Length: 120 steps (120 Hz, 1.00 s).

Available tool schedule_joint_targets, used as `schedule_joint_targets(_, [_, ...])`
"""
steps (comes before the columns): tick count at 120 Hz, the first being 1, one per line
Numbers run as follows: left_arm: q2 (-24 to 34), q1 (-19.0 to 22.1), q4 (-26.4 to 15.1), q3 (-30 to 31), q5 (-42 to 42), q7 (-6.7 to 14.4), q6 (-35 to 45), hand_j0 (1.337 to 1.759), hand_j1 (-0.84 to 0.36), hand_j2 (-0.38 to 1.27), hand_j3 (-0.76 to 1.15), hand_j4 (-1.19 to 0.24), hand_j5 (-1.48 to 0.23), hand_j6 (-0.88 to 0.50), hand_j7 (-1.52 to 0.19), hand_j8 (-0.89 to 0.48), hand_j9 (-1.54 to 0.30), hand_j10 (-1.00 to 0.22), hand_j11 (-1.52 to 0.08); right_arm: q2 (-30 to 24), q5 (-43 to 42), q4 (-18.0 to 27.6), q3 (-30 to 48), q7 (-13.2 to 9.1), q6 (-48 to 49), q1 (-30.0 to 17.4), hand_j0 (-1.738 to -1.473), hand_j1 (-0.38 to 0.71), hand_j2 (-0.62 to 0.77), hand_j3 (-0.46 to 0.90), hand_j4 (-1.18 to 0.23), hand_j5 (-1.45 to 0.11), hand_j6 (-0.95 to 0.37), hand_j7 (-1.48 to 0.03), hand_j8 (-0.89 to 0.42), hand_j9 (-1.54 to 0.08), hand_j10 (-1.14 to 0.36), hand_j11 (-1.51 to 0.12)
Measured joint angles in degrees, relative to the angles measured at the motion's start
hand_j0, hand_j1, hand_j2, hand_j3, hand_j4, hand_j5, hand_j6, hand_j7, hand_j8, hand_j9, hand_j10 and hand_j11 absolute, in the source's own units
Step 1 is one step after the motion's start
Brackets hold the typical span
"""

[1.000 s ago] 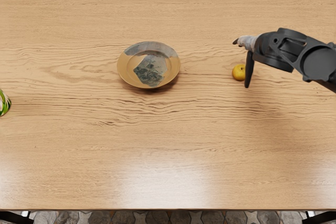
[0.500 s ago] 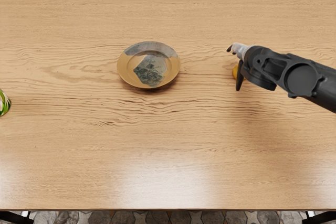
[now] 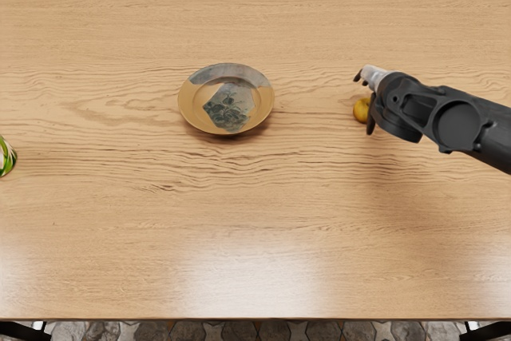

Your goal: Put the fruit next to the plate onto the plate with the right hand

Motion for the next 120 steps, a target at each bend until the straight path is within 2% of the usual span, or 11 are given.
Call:
schedule_joint_targets(28, [0.0,0.0,0.0,0.0,0.0,0.0,0.0,1.658,0.35,0.0,0.0,0.0,0.0,0.0,0.0,0.0,0.0,0.0,0.0,0.28,0.37,-0.14,-1.44,0.0,-1.57,0.11,-1.658,-0.09,-0.04,0.0,-0.22,-0.28,-0.22,-0.28,-0.22,-0.28,-0.22,-0.28])
schedule_joint_targets(120, [0.0,0.0,0.0,0.0,0.0,0.0,0.0,1.658,0.35,0.0,0.0,0.0,0.0,0.0,0.0,0.0,0.0,0.0,0.0,1.78,0.38,-0.47,-3.96,0.0,-2.76,-0.19,-1.658,0.15,-0.08,0.0,-0.42,-0.54,-0.42,-0.54,-0.41,-0.54,-0.42,-0.54])
